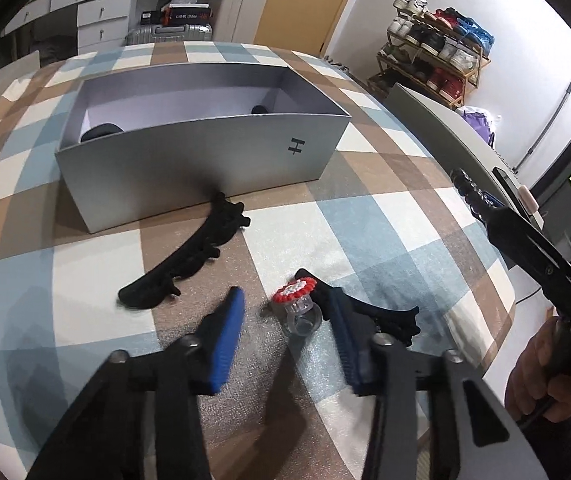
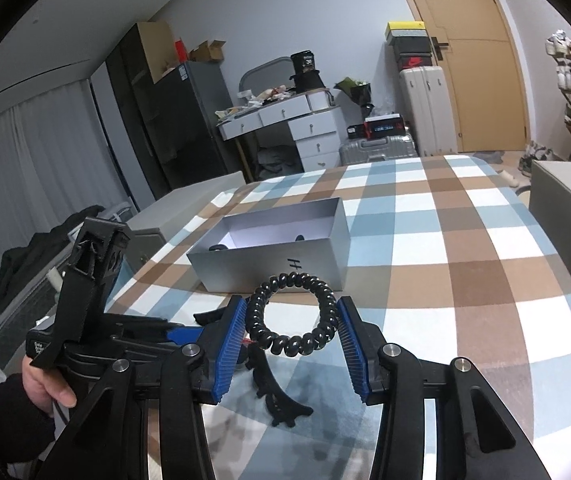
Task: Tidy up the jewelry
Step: 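Grasp the clear red-topped ring with the left gripper while the right holds the bracelet, then carry the bracelet and ring into the silver box and open both grippers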
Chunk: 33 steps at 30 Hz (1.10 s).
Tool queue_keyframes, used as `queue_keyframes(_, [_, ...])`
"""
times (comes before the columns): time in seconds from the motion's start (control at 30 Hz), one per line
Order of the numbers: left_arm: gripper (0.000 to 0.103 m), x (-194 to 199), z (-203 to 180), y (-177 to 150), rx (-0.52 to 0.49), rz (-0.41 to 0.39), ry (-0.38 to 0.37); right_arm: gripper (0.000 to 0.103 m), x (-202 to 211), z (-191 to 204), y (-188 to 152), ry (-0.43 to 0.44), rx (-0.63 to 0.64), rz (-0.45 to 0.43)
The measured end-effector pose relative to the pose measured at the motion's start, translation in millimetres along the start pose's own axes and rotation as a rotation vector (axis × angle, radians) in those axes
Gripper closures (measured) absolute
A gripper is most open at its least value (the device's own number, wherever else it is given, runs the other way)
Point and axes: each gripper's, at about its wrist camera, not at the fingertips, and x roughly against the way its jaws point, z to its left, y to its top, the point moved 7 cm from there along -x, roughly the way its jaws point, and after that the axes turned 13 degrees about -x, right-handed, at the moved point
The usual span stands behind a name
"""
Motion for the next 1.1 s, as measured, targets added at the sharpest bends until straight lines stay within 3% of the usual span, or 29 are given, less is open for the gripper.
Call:
queue_keyframes(0.03, [0.080,0,-1,0,-0.002,0.005,-0.008,0.058,0,-1,1,0.002,-0.002,-0.001])
queue_keyframes(0.13, [0.088,-2,-5,0,-0.011,0.011,-0.021,0.058,0,-2,1,0.005,-0.010,0.000])
queue_keyframes(0.57, [0.089,17,-4,7,-0.025,-0.047,0.013,0.058,2,0,0,0.008,-0.006,0.001])
queue_keyframes(1.1, [0.089,60,14,18,-0.014,-0.170,0.086,0.058,-8,43,4,0.042,0.075,0.016])
